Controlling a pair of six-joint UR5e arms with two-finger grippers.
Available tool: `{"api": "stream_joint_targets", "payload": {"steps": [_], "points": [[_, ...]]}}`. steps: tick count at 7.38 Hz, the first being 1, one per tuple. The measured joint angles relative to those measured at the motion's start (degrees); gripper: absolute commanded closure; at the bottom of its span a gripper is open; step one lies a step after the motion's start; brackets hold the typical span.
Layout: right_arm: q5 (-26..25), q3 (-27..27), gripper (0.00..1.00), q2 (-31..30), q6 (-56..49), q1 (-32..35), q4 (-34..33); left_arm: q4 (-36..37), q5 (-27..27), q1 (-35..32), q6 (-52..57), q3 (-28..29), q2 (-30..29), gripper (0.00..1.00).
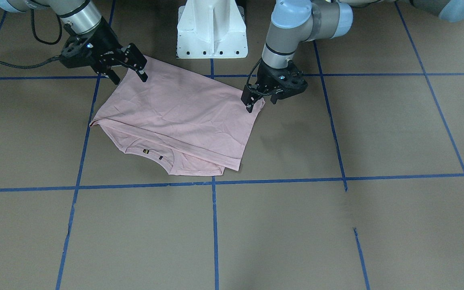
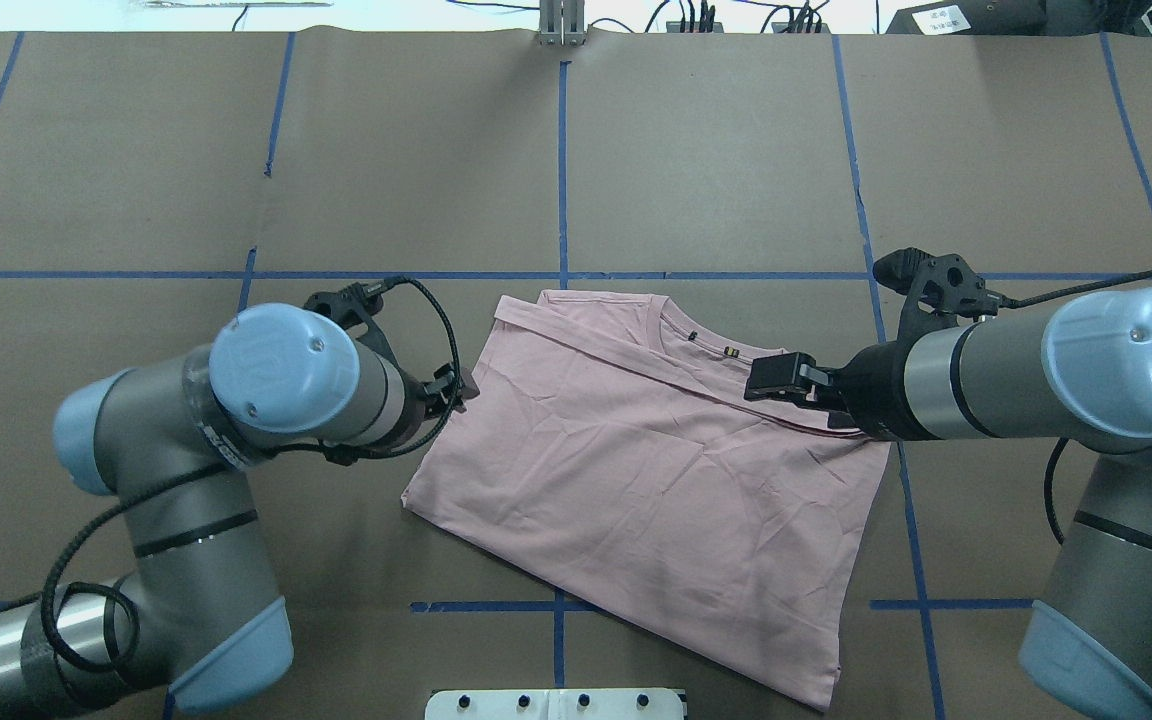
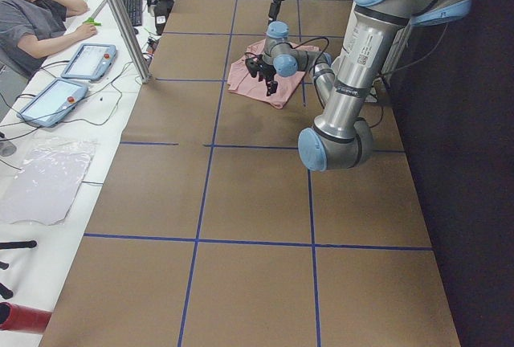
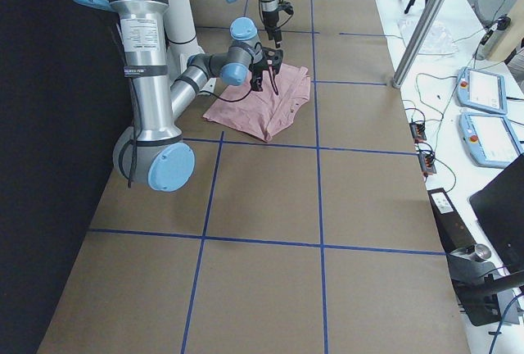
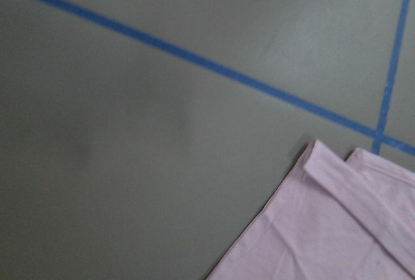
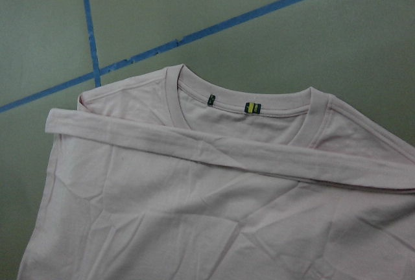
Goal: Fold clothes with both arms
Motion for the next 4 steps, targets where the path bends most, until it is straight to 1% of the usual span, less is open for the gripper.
{"api": "stream_joint_targets", "payload": {"steps": [2,4], "points": [[-2.21,-1.17,0.00,0.62,-0.02,0.56,-0.07,1.89,3.92,4.70,-4.52,0.48,0.46,0.11],[-2.56,-1.56,0.00,0.74,-0.03,0.64,-0.03,2.13,5.31,6.34,-5.33,1.35,0.60,0.17]]}}
